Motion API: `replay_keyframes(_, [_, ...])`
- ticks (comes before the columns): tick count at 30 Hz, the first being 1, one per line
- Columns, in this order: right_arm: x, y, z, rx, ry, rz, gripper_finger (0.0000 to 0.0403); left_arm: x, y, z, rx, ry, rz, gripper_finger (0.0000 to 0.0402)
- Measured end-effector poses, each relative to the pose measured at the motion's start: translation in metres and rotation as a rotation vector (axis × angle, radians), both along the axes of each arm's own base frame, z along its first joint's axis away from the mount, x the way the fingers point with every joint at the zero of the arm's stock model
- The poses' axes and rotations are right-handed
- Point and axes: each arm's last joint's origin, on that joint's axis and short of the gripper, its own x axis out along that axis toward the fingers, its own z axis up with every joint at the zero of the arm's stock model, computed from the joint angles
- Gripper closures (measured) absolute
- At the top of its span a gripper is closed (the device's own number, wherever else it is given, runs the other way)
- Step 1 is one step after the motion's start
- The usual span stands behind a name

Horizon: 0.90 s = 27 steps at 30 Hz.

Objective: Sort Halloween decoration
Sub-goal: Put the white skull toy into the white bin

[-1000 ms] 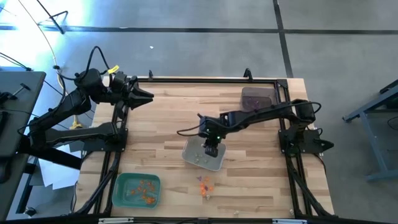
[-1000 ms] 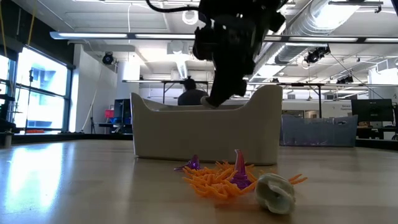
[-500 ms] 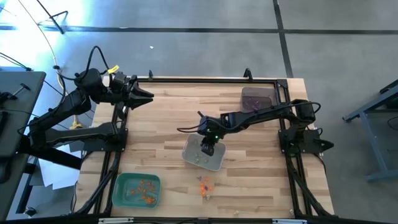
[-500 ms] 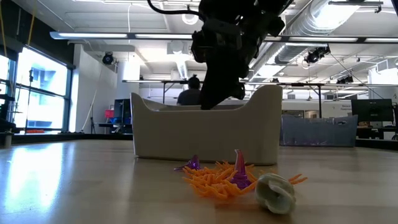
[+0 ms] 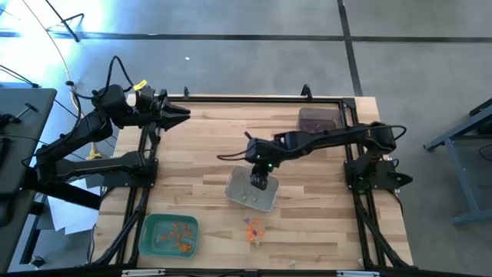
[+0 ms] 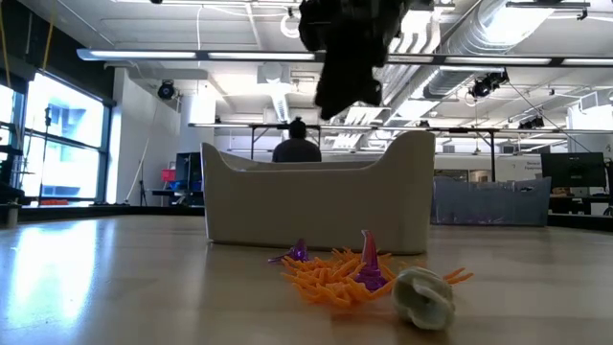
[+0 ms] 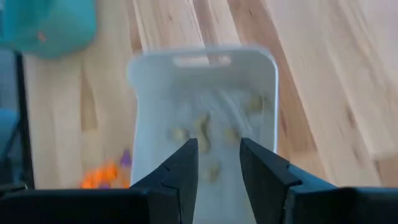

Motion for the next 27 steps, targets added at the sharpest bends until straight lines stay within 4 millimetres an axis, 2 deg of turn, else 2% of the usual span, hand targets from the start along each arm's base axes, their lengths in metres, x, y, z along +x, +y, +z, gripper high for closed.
replay_keyframes(4, [-0.008,0.012,0.018,-0.009,0.124,-0.003,0.0289,0.000,0.001,0.000,0.000,0.000,0.022,0.0326])
replay_keyframes(9, [-0.028,0.032,0.048,0.026,0.321,-0.008,0.0289,0.000,0.001,0.000,0.001,0.000,0.023,0.0326])
replay_keyframes(15, [-0.048,0.073,0.082,0.184,0.451,-0.068,0.0289,0.000,0.001,0.000,-0.008,-0.001,0.023,0.0326])
replay_keyframes(20, [-0.060,0.120,0.082,0.207,0.455,-0.127,0.0289,0.000,0.001,0.000,-0.074,-0.006,0.023,0.0326])
replay_keyframes(24, [-0.067,0.161,0.067,0.228,0.393,-0.143,0.0289,0.000,0.001,0.000,-0.116,-0.009,0.023,0.0326])
replay_keyframes(27, [-0.072,0.189,0.049,0.288,0.347,-0.168,0.0289,0.000,0.001,0.000,-0.143,-0.010,0.023,0.0326])
